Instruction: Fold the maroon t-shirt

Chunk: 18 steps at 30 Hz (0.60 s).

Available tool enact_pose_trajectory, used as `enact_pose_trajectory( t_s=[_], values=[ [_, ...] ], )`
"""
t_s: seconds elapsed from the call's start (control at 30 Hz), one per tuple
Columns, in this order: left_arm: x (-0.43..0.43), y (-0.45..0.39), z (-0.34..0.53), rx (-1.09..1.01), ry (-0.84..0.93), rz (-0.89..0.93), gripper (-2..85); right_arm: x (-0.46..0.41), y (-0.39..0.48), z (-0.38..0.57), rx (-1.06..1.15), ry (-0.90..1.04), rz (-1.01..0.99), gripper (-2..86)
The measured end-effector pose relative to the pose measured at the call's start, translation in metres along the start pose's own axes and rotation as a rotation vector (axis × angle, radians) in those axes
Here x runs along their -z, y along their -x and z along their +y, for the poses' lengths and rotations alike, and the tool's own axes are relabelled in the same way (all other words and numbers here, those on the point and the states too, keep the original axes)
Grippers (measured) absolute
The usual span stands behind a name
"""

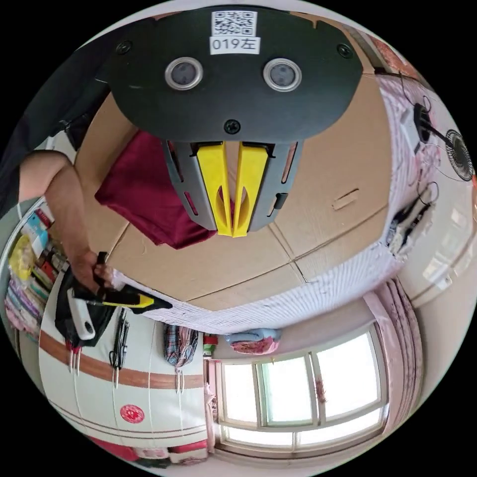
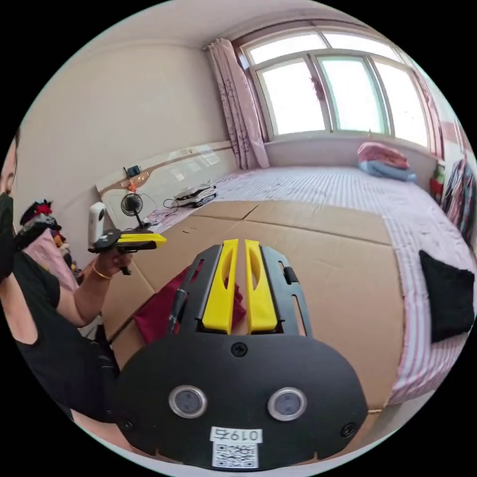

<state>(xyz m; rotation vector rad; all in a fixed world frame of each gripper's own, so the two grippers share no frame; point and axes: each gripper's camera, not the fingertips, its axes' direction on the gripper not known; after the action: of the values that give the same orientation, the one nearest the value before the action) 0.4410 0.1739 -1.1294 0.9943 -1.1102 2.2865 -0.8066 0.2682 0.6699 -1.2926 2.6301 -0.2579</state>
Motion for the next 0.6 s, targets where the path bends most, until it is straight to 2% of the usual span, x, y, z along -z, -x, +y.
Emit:
enact_pose_trajectory(
  t_s=[0.07, 0.1, 0.17, 0.23, 0.3, 0.37, 0.43, 0.53, 0.6],
  values=[
    [0.023, -0.037, 0.025, -0.048, -0.054, -0.116, 0.9, 0.017, 0.066, 0.017, 0.105, -0.060, 0.248, -0.4],
    [0.037, -0.057, 0.046, -0.039, -0.099, -0.161, 0.9, 0.018, 0.081, 0.024, 0.126, -0.073, 0.297, -0.6],
    [0.051, -0.085, 0.075, -0.065, -0.155, -0.111, 0.9, 0.015, 0.135, 0.070, 0.178, -0.171, 0.446, -0.8],
    [0.055, -0.108, 0.098, -0.104, -0.141, -0.006, 0.8, 0.011, 0.165, 0.108, 0.158, -0.257, 0.499, -0.9],
    [0.058, -0.135, 0.125, -0.129, -0.151, 0.057, 0.7, -0.002, 0.181, 0.138, 0.126, -0.226, 0.467, -0.9],
    [0.060, -0.152, 0.139, -0.168, -0.154, 0.089, 0.7, -0.036, 0.184, 0.167, 0.099, -0.066, 0.376, -0.9],
    [0.063, -0.163, 0.147, -0.185, -0.165, 0.078, 0.7, -0.059, 0.185, 0.183, 0.097, 0.033, 0.390, -0.9],
    [0.064, -0.163, 0.159, -0.092, -0.164, 0.023, 0.7, -0.091, 0.169, 0.197, 0.062, 0.180, 0.384, -0.6],
    [0.057, -0.151, 0.166, 0.005, -0.086, 0.147, 0.8, -0.100, 0.149, 0.200, -0.007, 0.205, 0.256, -0.1]
  ],
)
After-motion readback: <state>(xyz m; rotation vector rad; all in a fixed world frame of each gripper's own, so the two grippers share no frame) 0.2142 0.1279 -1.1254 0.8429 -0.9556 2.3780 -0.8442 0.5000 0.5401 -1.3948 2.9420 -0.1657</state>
